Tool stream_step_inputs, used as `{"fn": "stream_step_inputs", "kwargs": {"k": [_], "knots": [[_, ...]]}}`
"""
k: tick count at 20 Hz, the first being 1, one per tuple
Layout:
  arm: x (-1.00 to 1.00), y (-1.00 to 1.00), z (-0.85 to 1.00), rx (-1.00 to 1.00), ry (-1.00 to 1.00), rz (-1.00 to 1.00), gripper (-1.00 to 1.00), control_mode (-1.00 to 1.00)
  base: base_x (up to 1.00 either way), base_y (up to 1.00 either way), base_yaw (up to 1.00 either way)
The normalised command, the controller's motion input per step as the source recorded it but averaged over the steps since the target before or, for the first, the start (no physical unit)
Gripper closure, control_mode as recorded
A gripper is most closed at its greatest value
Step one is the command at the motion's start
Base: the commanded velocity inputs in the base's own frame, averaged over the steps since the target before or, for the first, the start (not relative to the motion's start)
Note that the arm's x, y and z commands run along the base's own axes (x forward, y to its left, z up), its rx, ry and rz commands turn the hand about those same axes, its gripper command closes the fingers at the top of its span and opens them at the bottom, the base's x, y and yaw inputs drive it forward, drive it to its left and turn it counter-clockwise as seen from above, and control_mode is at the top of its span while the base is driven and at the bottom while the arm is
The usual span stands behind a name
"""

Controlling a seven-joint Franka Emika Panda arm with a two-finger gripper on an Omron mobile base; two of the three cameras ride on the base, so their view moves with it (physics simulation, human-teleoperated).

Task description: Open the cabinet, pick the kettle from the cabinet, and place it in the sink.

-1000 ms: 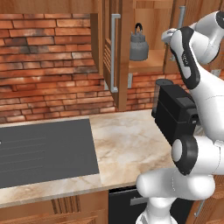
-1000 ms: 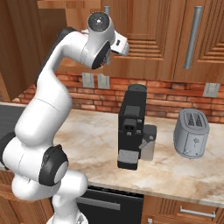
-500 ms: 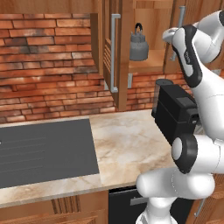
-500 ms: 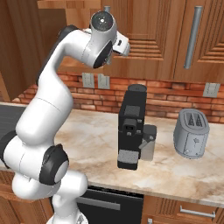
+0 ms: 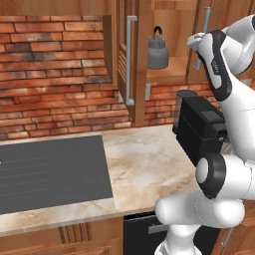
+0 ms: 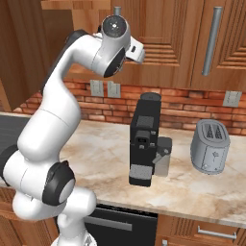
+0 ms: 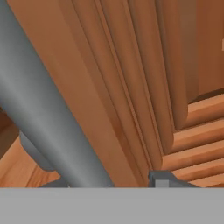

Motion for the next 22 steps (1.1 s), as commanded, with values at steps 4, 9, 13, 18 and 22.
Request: {"fn": "stream_step_inputs", "kwargs": {"k": [4, 9, 13, 18, 22], "knots": [[0.01, 0.01, -0.13, 0.0, 0.0, 0.0, 1.0, -1.0, 0.0, 0.0, 0.0], [-0.06, -0.02, -0.07, 0.0, 0.0, 0.0, 1.0, -1.0, 0.0, 0.0, 0.0], [-0.14, -0.05, -0.05, 0.01, -0.03, 0.01, 1.0, -1.0, 0.0, 0.0, 0.0], [-0.25, -0.06, -0.05, 0.02, -0.08, 0.03, 1.0, -1.0, 0.0, 0.0, 0.0], [-0.34, -0.09, -0.04, 0.0, -0.05, 0.01, 1.0, -1.0, 0.0, 0.0, 0.0]]}}
